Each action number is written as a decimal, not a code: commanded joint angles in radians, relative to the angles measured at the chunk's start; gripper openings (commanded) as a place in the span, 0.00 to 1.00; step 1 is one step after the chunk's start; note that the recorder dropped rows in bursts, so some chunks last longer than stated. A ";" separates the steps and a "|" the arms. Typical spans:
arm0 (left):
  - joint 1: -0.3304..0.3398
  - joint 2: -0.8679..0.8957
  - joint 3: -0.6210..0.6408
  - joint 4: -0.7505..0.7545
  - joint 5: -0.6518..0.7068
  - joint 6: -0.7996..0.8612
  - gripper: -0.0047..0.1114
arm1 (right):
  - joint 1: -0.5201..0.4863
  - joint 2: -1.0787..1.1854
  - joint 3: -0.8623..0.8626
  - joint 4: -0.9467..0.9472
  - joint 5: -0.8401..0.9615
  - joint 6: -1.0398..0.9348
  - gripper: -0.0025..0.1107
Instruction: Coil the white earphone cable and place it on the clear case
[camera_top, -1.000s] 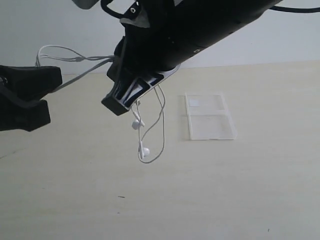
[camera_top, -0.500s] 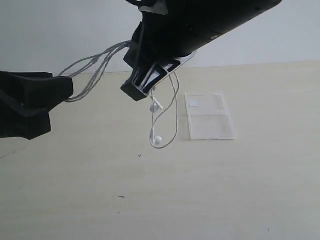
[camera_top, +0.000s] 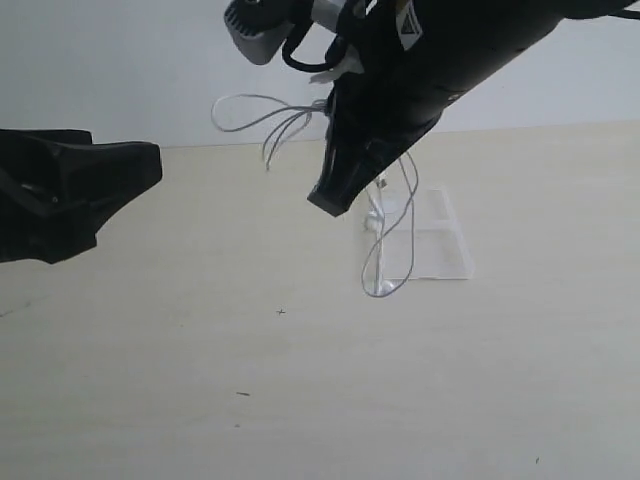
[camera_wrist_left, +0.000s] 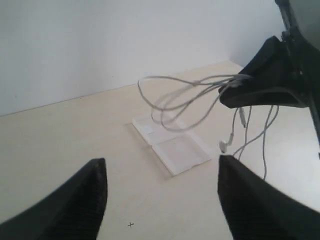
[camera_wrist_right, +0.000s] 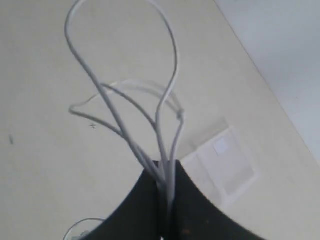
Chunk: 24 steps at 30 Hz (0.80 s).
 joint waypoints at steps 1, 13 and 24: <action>0.003 -0.007 -0.008 -0.016 0.002 0.002 0.51 | -0.008 0.026 -0.006 -0.206 0.034 0.161 0.02; 0.003 -0.007 0.020 -0.009 -0.069 0.007 0.04 | -0.253 0.163 -0.125 -0.111 -0.025 0.284 0.02; 0.003 -0.034 0.181 -0.071 0.233 -0.002 0.04 | -0.387 0.371 -0.411 0.093 -0.022 0.260 0.02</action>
